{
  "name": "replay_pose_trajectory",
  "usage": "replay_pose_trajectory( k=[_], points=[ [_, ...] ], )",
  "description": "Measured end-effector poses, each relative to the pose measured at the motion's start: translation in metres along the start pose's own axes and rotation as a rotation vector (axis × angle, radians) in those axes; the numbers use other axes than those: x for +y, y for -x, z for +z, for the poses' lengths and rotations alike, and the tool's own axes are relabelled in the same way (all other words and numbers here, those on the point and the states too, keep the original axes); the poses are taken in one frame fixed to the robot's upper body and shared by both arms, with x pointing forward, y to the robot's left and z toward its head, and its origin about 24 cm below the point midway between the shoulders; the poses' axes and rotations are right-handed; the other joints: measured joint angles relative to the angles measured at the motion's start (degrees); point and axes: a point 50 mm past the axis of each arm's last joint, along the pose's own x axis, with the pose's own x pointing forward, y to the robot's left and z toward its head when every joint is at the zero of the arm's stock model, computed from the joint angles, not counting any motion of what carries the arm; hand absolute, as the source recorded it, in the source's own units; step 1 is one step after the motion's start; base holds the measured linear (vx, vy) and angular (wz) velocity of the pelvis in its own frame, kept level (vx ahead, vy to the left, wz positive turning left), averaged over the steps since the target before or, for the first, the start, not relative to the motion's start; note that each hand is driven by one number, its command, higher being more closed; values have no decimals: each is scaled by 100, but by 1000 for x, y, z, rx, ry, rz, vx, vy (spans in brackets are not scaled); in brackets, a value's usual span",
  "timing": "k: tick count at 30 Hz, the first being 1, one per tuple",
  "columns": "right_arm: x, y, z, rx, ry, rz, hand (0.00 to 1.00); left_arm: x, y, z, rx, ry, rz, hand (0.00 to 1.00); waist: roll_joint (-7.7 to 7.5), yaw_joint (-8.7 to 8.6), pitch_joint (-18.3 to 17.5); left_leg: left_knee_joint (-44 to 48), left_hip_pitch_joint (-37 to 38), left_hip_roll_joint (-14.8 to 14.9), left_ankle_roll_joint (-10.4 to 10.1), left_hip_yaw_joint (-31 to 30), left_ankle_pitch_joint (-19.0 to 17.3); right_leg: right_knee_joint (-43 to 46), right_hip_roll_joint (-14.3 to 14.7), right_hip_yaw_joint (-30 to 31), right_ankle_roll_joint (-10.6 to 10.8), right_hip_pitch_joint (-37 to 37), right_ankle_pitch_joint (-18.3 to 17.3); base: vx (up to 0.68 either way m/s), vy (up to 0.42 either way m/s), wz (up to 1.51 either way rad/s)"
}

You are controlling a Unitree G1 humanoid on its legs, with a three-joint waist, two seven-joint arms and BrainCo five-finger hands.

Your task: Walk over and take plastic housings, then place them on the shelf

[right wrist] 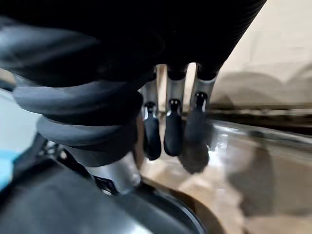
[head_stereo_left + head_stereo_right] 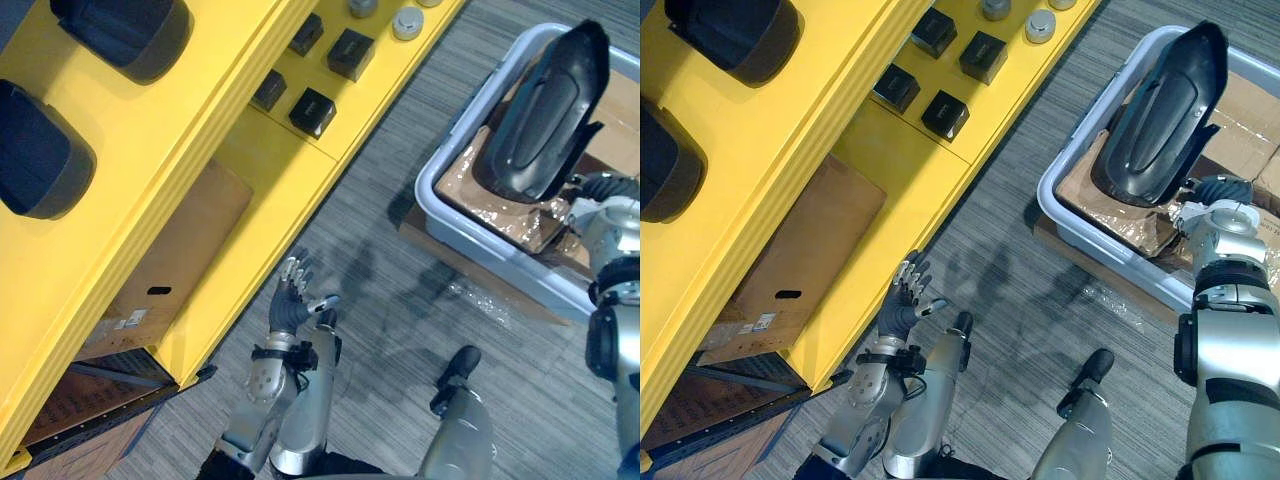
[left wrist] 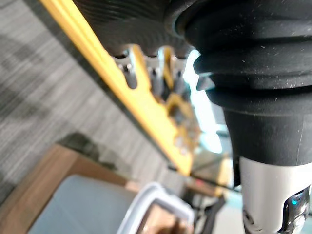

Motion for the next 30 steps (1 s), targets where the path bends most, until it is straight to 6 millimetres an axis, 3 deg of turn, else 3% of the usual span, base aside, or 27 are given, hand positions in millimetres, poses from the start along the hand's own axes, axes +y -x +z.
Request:
replay_pose_trajectory(
  k=[8, 15, 18, 21, 22, 25, 30],
  points=[
    [-8, 0, -3, 19, 329, -113, 100, 2, 0, -2, 12, -4, 30, 0, 1, 74, -1, 182, -178, 21, 1, -129, -26, -22, 53, -125, -1, 2, 8, -5, 45, 5],
    [6, 3, 0, -117, 492, -167, 100, 15, 10, 3, -21, -25, 51, 0, -59, 113, 10, 193, -148, 93, 11, -153, -31, -551, 236, -184, -19, 313, 296, -20, 54, -1],
    [16, 6, -4, -189, 525, -126, 100, 32, 18, 8, -50, -39, 102, 0, -250, 42, -6, 133, -6, 145, 10, -109, -31, -633, 282, -169, -23, 436, 330, 3, 37, -9],
    [33, 13, -9, -247, 536, -63, 100, 41, 27, 14, -65, -53, 113, 0, -531, -79, -25, 52, 188, 239, 8, -6, -32, -753, 342, -134, -44, 593, 357, 9, 32, -15],
    [39, 16, -17, -256, 543, -32, 100, 44, 30, 17, -75, -59, 103, 0, -731, -106, -56, -48, 316, 282, 3, 58, -29, -821, 380, -93, -61, 653, 374, 7, 24, -16],
    [43, 21, -29, -267, 577, 11, 100, 43, 35, 19, -75, -63, 81, 0, -962, -192, -86, -142, 528, 364, -1, 178, -27, -901, 436, -4, -94, 770, 372, 7, 17, -18],
    [43, 24, -54, -209, 646, 101, 100, 40, 40, 25, -90, -54, 60, 0, -1183, -411, -87, -310, 743, 441, -54, 332, 5, -995, 487, 122, -162, 825, 379, 2, 23, -16]
  ],
)
